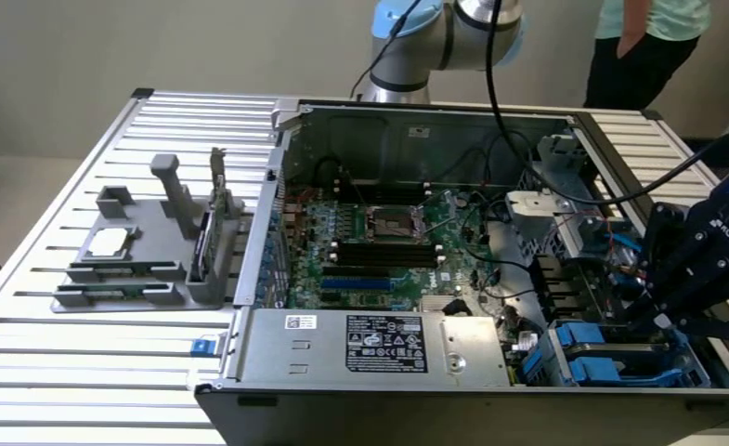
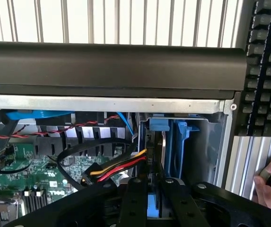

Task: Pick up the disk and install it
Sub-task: 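Insert the first disk wire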

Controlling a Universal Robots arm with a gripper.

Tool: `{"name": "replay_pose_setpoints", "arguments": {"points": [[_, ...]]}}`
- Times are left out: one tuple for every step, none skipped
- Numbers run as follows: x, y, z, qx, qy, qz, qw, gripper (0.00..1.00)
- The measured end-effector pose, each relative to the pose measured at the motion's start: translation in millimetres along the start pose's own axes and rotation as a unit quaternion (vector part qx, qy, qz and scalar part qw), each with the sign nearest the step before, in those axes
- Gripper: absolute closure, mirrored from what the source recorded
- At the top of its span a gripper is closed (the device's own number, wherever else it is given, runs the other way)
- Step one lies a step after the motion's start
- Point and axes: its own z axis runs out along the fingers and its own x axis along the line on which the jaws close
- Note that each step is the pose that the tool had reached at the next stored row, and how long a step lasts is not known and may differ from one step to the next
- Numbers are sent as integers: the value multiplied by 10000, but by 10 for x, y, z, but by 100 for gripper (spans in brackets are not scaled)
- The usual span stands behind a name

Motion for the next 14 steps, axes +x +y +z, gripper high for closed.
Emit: {"name": "replay_pose_setpoints", "arguments": {"points": [[0,5,0,9,0,0,10000,83],[0,5,2,17,1,2,10000,83],[0,5,4,23,0,5,10000,83],[0,6,7,28,1,7,10000,83],[0,8,10,32,1,8,10000,83],[0,13,13,37,2,8,10000,83],[0,17,15,40,2,9,10000,83],[0,19,16,43,1,10,10000,83],[0,21,17,45,2,10,10000,83],[0,23,18,48,1,11,10000,83],[0,25,20,51,1,12,10000,83],[1,27,22,54,2,12,10000,83],[0,29,24,57,2,13,10000,83],[0,31,26,60,3,14,10000,83]]}}
